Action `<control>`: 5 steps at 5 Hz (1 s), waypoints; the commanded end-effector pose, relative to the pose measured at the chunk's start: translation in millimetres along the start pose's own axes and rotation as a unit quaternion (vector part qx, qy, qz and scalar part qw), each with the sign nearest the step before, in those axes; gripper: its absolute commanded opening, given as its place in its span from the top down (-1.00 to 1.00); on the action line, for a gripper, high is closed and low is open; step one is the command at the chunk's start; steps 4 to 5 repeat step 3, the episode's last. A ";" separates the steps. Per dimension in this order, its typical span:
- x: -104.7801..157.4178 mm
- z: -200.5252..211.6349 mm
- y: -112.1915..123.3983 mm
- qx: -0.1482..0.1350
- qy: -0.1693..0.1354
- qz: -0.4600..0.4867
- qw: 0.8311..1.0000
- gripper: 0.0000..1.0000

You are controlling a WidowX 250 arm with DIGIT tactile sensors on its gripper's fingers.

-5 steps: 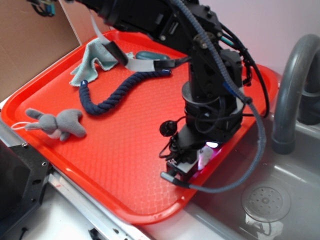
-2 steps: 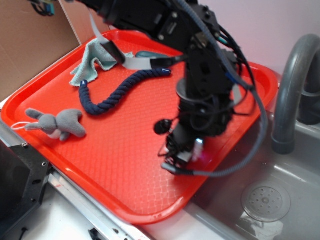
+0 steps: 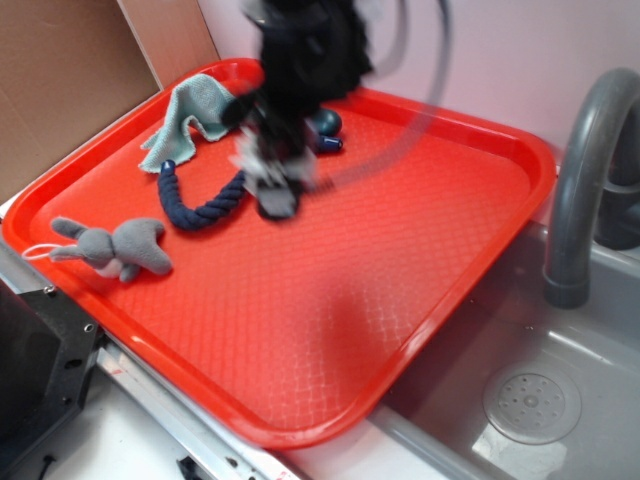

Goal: Grab the white paper.

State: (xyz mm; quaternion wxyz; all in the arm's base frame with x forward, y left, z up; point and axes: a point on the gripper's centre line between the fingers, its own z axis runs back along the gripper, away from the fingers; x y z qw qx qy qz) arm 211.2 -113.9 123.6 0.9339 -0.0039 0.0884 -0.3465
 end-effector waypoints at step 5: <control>-101.9 64.3 14.2 0.030 -0.064 0.249 0.966 1.00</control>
